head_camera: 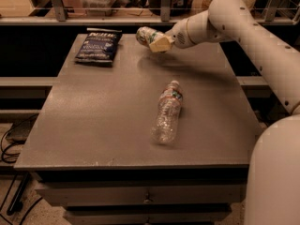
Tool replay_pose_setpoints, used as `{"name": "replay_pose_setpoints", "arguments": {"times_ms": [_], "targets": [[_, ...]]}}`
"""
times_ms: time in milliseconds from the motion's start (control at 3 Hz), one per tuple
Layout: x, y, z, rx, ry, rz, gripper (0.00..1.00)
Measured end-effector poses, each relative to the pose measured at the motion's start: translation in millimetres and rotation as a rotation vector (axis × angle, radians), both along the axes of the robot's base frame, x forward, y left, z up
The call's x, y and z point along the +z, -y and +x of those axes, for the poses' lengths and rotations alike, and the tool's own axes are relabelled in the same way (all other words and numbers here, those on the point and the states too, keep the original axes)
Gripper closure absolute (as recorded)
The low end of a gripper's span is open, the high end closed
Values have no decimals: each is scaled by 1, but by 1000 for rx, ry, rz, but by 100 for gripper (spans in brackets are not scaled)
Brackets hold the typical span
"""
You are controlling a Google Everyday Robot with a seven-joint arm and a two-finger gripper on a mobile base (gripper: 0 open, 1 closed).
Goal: Move 7up can near blue chip bag
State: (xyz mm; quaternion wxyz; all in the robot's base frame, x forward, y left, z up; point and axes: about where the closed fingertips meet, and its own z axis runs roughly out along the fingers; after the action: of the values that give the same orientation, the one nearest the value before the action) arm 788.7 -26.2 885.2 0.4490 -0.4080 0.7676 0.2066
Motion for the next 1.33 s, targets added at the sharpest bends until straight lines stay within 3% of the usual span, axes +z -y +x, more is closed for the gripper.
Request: {"name": "replay_pose_setpoints", "arguments": {"times_ms": [667, 1333], "targets": [[-12, -45, -5, 91, -20, 34, 100], [-25, -93, -3, 187, -52, 61, 59]]}}
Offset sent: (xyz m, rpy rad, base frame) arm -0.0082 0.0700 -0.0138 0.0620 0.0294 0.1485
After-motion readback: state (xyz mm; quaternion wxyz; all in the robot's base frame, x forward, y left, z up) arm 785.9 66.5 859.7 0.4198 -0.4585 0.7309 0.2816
